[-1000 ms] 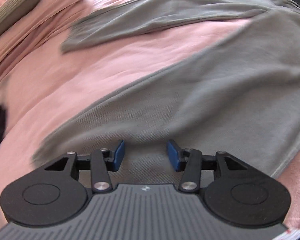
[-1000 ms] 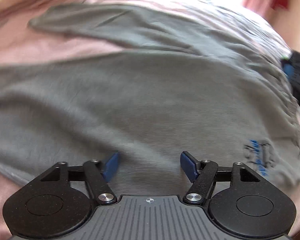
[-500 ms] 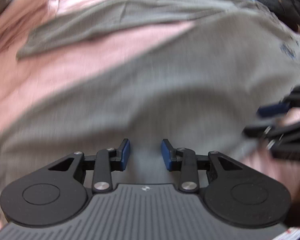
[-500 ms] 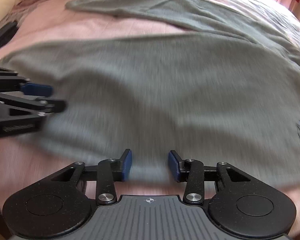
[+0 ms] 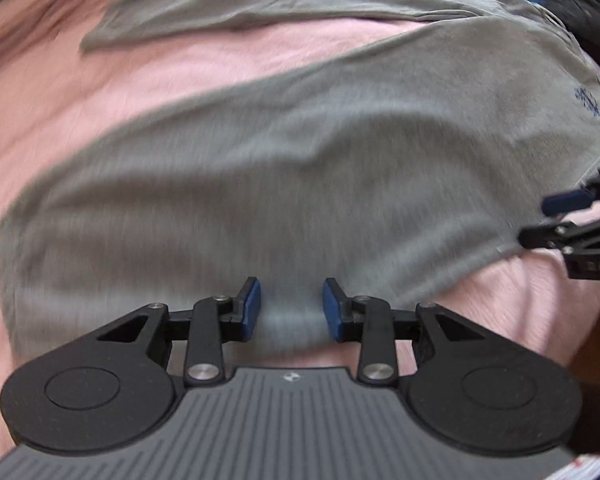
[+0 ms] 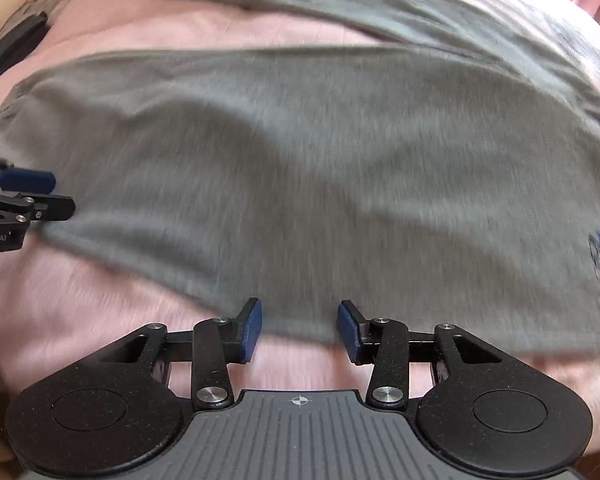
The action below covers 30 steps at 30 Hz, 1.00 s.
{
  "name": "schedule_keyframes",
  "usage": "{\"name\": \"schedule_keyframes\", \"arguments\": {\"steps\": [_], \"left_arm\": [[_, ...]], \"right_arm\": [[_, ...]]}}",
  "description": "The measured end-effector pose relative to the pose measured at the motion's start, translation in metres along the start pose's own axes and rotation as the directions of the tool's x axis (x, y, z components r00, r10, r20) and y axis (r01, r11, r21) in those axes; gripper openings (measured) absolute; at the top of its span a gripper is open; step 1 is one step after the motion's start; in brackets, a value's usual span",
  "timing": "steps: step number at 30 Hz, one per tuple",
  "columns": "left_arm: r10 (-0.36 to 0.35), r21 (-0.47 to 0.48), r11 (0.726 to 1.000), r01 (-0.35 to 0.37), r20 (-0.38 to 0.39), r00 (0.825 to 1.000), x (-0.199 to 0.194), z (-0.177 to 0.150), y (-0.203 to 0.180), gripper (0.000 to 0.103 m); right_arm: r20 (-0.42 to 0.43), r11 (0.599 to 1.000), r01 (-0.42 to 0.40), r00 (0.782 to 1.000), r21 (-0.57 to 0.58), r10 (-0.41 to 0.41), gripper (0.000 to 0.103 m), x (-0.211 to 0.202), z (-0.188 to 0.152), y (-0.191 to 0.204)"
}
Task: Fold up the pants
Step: 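Move both open grippers down onto the grey sweatpants leg, then grasp one sweatpants leg with both grippers and fold it over the other leg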
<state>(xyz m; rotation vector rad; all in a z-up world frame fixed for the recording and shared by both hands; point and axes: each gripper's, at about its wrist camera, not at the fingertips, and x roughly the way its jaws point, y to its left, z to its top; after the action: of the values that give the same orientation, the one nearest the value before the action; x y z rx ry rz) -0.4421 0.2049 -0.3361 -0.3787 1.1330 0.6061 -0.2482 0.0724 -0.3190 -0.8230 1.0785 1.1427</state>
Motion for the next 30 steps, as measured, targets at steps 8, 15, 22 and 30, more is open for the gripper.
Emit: {"name": "schedule_keyframes", "arguments": {"steps": [8, 15, 22, 30], "left_arm": [[-0.023, -0.117, 0.993, 0.014, -0.075, 0.997, -0.041, 0.034, 0.008, 0.038], [0.018, -0.058, 0.998, -0.020, -0.031, 0.999, -0.028, 0.098, -0.006, 0.045], [-0.001, 0.072, 0.997, -0.004, 0.080, 0.997, 0.016, 0.199, -0.034, 0.050], [-0.049, 0.352, 0.935, -0.039, 0.239, 0.970, 0.098, 0.368, -0.040, 0.050]], "right_arm": [[-0.055, 0.966, -0.079, 0.994, 0.246, 0.095, 0.060, -0.043, 0.009, -0.087], [0.007, 0.945, -0.046, 0.999, 0.324, 0.046, 0.064, -0.056, 0.040, -0.190], [0.142, 0.991, -0.005, 0.990, 0.135, -0.015, 0.064, -0.048, 0.110, -0.290], [0.269, 0.996, 0.011, 0.963, -0.093, 0.015, 0.064, -0.005, 0.243, -0.403]]}}
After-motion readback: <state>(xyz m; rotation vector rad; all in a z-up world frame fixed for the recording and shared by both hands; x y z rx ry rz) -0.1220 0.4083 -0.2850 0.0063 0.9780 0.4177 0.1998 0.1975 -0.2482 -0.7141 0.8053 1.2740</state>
